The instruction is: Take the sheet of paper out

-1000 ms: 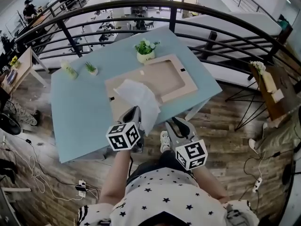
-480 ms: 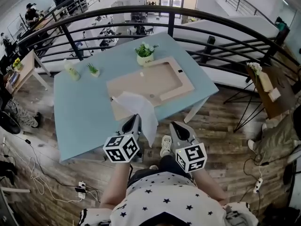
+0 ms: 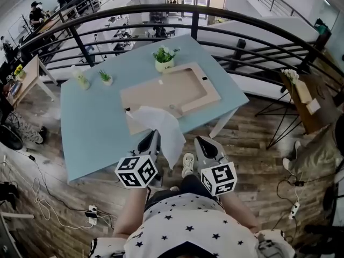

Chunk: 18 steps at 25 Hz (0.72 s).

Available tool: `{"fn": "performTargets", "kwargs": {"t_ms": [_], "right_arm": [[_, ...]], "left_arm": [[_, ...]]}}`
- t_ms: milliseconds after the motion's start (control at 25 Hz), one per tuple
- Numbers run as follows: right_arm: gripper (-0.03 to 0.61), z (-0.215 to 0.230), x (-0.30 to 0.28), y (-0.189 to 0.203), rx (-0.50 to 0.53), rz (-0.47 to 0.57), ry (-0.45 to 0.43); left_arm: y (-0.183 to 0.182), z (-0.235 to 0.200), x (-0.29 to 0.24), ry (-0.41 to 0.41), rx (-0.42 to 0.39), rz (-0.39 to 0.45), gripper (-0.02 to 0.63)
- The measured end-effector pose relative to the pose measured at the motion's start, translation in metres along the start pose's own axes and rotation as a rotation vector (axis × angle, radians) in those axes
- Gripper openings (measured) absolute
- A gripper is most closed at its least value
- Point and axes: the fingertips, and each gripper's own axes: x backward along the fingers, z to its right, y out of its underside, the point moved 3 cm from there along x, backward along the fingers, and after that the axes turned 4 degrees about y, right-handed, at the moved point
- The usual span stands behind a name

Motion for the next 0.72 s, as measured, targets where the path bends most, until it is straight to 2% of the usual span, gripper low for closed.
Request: {"fn": "performTargets", "kwargs": {"t_ms": [720], "right_arm": [[0.005,0.010,-0.011,0.002,0.014,-0.012,0.017]], "left_arm": [[0.001,-0.007,-0.013,0.000,0.001,-0.017,0.003]]}}
